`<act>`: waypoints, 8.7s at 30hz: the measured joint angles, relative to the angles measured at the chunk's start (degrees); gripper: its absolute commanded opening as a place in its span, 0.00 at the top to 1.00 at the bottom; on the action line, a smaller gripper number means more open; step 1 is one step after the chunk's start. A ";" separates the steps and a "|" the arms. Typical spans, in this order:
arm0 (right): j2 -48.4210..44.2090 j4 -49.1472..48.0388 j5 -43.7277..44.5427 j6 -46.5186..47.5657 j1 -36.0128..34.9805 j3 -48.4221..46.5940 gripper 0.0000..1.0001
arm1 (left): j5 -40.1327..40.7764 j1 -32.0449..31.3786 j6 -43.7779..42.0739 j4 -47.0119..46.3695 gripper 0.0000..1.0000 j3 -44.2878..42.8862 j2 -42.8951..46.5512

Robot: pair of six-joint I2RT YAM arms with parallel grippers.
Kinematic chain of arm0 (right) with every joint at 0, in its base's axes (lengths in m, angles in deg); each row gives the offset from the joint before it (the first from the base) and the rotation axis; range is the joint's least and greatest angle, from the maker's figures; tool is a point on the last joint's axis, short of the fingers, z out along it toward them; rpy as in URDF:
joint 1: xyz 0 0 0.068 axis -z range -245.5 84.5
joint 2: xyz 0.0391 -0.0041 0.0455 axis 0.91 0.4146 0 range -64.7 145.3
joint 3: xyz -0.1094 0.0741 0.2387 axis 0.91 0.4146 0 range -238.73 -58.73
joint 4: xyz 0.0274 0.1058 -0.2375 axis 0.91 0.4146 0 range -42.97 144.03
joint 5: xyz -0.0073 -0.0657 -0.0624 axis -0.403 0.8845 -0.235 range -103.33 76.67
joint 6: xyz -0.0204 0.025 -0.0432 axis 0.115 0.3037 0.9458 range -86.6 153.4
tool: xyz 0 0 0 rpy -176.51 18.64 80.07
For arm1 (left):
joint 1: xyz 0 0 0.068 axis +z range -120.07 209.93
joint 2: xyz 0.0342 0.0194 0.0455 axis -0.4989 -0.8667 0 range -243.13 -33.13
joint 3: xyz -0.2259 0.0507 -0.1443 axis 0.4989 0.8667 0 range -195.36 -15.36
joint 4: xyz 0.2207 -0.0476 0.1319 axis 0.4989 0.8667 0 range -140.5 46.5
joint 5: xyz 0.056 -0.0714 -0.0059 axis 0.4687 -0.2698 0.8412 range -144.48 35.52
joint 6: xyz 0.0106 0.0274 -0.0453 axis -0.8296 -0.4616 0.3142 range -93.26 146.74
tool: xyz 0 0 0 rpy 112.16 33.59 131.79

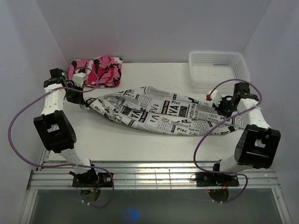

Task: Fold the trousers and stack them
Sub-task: Flatten the trousers out

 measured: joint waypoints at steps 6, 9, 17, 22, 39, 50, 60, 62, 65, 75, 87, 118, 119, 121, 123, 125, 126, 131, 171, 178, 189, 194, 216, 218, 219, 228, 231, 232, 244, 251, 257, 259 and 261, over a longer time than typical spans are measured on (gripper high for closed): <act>0.57 5.55 -5.22 -0.33 1.68 -13.77 0.87 | 1.22 -0.02 0.52 -4.50 1.00 -4.85 0.02; 0.46 9.49 -6.25 0.66 1.66 -12.13 0.40 | 1.25 0.00 0.13 -5.86 1.00 -4.44 0.04; -4.37 13.40 -6.21 4.96 0.81 6.03 0.24 | 1.22 0.13 -0.55 -7.32 1.00 3.58 2.08; -7.48 9.35 -5.29 4.22 -1.25 11.85 0.25 | 1.11 0.11 -0.68 -7.91 1.00 4.74 2.60; 0.74 7.48 -3.17 4.24 -4.74 5.92 0.92 | 1.07 0.11 -0.74 -10.84 1.00 4.74 2.64; -8.20 26.80 -7.65 10.69 -0.55 -12.68 0.92 | 1.27 -0.04 -3.41 -21.77 1.00 13.05 11.37; -10.58 32.65 -1.31 19.34 12.48 -10.86 0.92 | 3.13 -0.11 -8.63 -47.23 1.00 41.53 39.82; -5.95 33.70 -0.31 19.58 12.98 -13.05 0.92 | 2.03 -0.24 -10.16 -50.73 1.00 44.00 42.38; 6.54 34.56 -0.28 16.35 9.77 -20.24 0.92 | 1.46 -0.42 -10.80 -54.36 1.00 44.46 40.83; 37.35 27.36 1.03 -0.44 -1.20 -34.86 0.23 | 3.37 -0.33 -13.16 -53.64 0.84 40.48 27.82; 15.12 20.11 3.41 -4.59 10.80 -29.75 0.02 | -0.07 0.96 -14.95 -30.86 0.55 34.77 31.04; 21.88 18.78 9.77 -4.22 14.88 -12.66 0.92 | -13.99 8.37 16.00 -12.52 0.40 0.44 -16.94; 21.66 19.10 10.21 -3.65 14.99 -12.66 0.92 | -13.66 7.91 16.48 -13.51 0.41 0.76 -16.94; 21.51 19.69 11.19 -3.08 15.26 -12.66 0.92 | -13.25 7.15 17.20 -14.84 0.42 1.51 -16.94; 21.51 20.06 11.82 -2.93 15.50 -12.66 0.92 | -13.20 6.54 17.92 -15.65 0.44 1.86 -17.07; 21.51 20.15 12.09 -2.86 15.56 -12.68 0.92 | -13.53 6.29 18.75 -16.28 0.71 1.95 -17.35; 21.51 20.22 12.11 -2.86 15.63 -12.68 0.92 | -13.70 6.32 19.41 -16.50 0.80 1.95 -17.49; 21.51 20.98 12.11 -2.82 15.74 -13.09 0.92 | -15.04 6.45 19.37 -16.98 1.00 2.05 -17.11; 21.90 23.28 12.48 -2.16 15.78 -15.30 0.92 | 0.90 -14.97 22.93 -14.84 0.16 20.02 12.31; 21.90 23.17 12.46 -2.14 15.78 -15.19 0.92 | -0.66 -14.67 26.69 -15.82 0.16 24.96 7.58; 21.90 22.91 12.76 -2.10 15.80 -14.29 0.92 | -8.50 -12.92 33.55 -18.80 0.55 27.91 2.45; 21.90 22.56 13.29 -1.86 16.09 -13.07 0.92 | -8.17 -10.16 33.38 -19.47 1.00 27.30 6.69; 22.32 22.47 16.72 -0.07 17.62 -14.38 0.92 | 18.34 -4.90 11.80 -32.48 0.18 -8.26 -9.97; 22.32 22.45 16.81 0.13 17.64 -14.38 0.92 | 15.32 -3.21 10.69 -30.47 0.18 -6.49 -7.23; 22.32 22.43 16.90 0.26 17.66 -14.38 0.92 | 12.83 -2.21 9.81 -28.52 0.18 -4.42 -4.96; 23.39 25.59 16.35 1.62 18.01 -18.43 0.92 | -1.62 11.04 2.16 -12.07 0.25 19.50 12.39; 24.13 28.00 13.25 1.64 17.92 -23.58 0.92 | -2.95 11.10 -0.50 -9.16 0.26 27.08 14.14; 24.11 28.20 12.52 1.60 17.59 -24.35 0.92 | -3.58 10.93 -1.27 -8.31 0.26 28.37 14.27; 28.61 20.52 5.53 -11.56 10.60 -28.72 0.10 | -9.22 9.44 -2.36 -8.48 0.28 26.82 14.43; 19.89 17.62 5.40 -11.41 16.83 -26.58 0.10 | -10.01 9.40 -0.83 -9.92 0.28 27.39 15.65; 0.94 17.14 5.27 -1.75 20.81 -10.84 0.41 | -10.73 9.40 0.17 -10.10 0.28 27.76 16.44; -2.71 17.18 4.26 0.24 19.12 -5.27 0.44 | -10.86 9.40 0.61 -9.90 0.28 27.89 16.44; -4.09 16.55 3.10 0.70 16.11 -1.40 0.44 | -10.99 9.40 1.03 -9.70 0.28 27.93 16.44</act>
